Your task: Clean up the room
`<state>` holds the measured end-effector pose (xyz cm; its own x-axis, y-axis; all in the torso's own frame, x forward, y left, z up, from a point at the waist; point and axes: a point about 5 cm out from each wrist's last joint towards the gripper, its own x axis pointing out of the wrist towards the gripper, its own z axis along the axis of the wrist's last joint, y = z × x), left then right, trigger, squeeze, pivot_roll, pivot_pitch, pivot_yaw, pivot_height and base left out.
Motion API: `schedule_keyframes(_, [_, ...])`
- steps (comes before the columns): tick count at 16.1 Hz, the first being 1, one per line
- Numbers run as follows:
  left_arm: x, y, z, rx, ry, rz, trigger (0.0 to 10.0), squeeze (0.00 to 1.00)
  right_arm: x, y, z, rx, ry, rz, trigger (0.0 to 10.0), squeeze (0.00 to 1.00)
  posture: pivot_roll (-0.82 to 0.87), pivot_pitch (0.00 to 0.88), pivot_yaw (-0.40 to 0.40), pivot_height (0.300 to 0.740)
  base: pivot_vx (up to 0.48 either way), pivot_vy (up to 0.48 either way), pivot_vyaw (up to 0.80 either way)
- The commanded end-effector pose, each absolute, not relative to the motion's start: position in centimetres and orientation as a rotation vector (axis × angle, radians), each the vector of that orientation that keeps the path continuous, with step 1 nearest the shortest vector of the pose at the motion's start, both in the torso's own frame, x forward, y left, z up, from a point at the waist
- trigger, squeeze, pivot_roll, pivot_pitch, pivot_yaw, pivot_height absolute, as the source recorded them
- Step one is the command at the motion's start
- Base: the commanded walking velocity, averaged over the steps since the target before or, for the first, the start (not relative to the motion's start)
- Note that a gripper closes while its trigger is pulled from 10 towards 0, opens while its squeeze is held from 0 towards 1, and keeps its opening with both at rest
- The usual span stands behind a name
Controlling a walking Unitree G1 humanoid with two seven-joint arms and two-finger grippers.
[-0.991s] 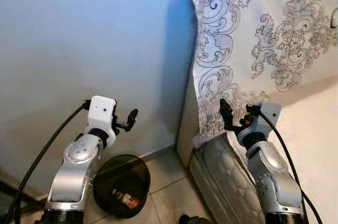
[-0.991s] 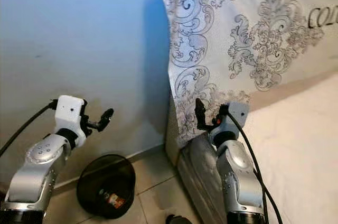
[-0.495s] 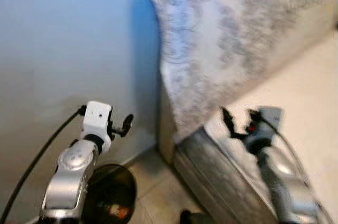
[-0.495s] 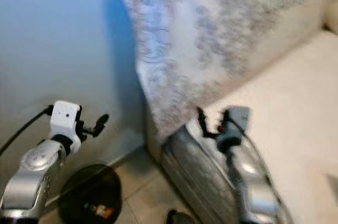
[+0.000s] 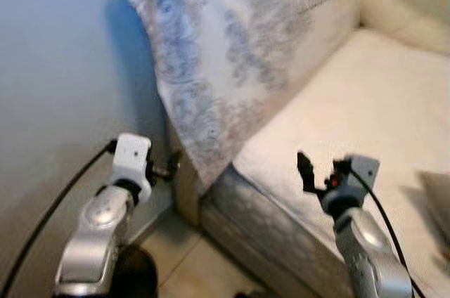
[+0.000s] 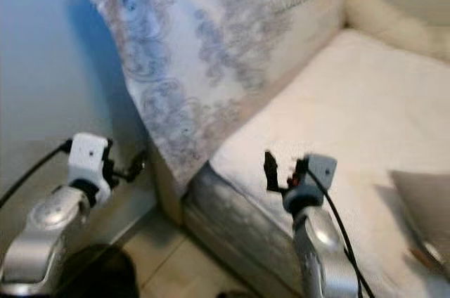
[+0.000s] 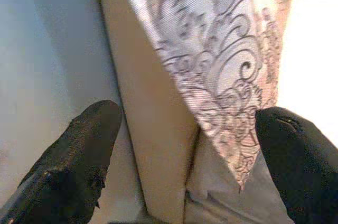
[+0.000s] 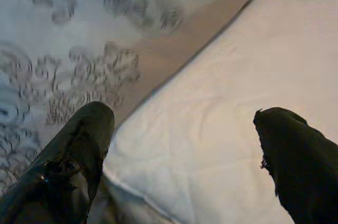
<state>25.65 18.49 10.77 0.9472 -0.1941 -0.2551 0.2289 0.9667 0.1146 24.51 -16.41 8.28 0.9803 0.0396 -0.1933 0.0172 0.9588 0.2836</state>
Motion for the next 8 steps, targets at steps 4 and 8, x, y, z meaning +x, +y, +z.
schedule_keyframes(4, [26.45, 18.40, 11.57, 0.156, 0.228, -0.217, 10.0, 0.82, 25.05, -16.94, 8.58, 0.268, 0.188, -0.025, 10.0, 0.00, 0.03, 0.000, -0.053, 0.740, 0.000, 0.000, -0.74])
schedule_keyframes(8, [26.56, 18.34, 11.66, 0.154, 0.224, -0.214, 10.0, 0.81, 24.99, -16.82, 8.52, 0.262, 0.188, -0.008, 10.0, 0.00, 0.03, 0.000, -0.047, 0.740, 0.000, 0.000, -0.75])
